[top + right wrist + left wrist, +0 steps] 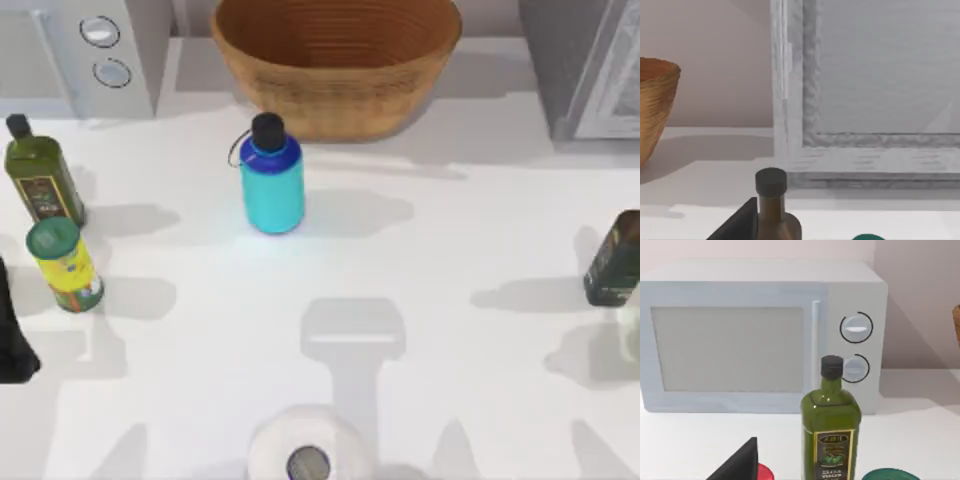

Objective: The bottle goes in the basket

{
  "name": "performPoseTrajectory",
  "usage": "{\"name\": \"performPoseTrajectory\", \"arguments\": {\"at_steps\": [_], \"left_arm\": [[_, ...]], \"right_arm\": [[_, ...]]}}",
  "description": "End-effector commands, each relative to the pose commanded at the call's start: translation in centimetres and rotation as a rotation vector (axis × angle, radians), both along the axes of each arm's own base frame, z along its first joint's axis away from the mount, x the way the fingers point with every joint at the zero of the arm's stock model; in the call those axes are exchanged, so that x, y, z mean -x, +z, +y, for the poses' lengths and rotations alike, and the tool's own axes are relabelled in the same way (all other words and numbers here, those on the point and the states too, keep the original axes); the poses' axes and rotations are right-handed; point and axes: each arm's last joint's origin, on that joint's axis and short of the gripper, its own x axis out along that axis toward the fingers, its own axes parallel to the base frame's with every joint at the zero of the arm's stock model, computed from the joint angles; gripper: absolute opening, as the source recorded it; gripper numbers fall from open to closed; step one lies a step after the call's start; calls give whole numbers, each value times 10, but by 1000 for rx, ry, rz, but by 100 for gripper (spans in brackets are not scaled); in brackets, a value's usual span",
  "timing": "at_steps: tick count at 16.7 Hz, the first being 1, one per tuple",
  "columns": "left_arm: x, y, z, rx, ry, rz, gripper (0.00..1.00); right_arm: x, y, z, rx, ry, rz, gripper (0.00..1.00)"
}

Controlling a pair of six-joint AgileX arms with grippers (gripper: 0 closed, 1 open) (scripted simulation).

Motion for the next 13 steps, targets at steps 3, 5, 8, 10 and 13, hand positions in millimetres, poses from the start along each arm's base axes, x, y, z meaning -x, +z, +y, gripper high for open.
{"name": "performPoseTrajectory", "arguments": {"at_steps": [3, 5, 8, 10, 13], "left_arm": [[0, 1, 0, -2, -5, 0, 100], [-3, 3, -3, -9, -30, -1, 100], [-12, 11, -10, -31, -98, 6, 100], [-22, 15, -16, -48, -151, 27, 100], [-44, 16, -29, -76, -236, 75, 100]], "right_arm": [[0, 0, 0, 0, 0, 0, 100], [0, 0, 0, 0, 0, 0, 100], [0, 0, 0, 0, 0, 0, 100], [0, 0, 0, 0, 0, 0, 100], [0, 0, 0, 0, 0, 0, 100]]}}
